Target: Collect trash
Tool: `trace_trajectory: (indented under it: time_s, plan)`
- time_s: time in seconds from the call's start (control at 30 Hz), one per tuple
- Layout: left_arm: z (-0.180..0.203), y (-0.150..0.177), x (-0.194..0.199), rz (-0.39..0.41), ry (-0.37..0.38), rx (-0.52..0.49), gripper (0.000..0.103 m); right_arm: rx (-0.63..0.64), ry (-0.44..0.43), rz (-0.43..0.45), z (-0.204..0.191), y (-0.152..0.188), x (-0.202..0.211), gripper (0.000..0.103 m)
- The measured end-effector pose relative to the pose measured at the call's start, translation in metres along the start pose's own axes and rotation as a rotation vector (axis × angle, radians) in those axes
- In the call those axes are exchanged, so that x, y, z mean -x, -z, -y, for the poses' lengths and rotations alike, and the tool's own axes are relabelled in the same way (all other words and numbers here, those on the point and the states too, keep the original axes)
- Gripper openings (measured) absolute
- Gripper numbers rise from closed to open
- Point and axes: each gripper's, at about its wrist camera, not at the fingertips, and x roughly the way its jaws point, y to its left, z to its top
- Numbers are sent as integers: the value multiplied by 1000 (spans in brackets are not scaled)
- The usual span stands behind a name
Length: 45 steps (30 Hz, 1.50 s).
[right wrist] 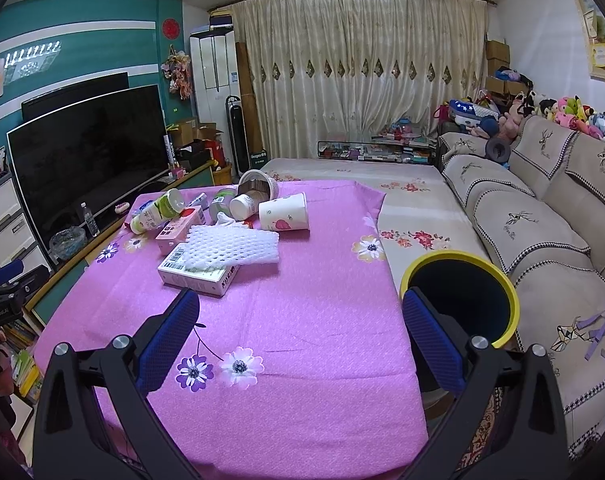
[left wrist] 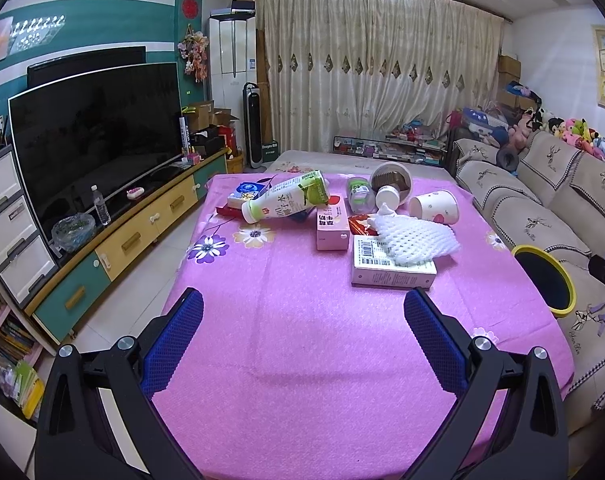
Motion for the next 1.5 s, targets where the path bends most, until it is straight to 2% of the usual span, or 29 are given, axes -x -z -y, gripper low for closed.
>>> trace_trajectory:
  time_s: [1.5]
  plan:
    - [-1, 3, -11, -23, -1, -1, 99, -3, -10, -36, -4, 7, -14, 97]
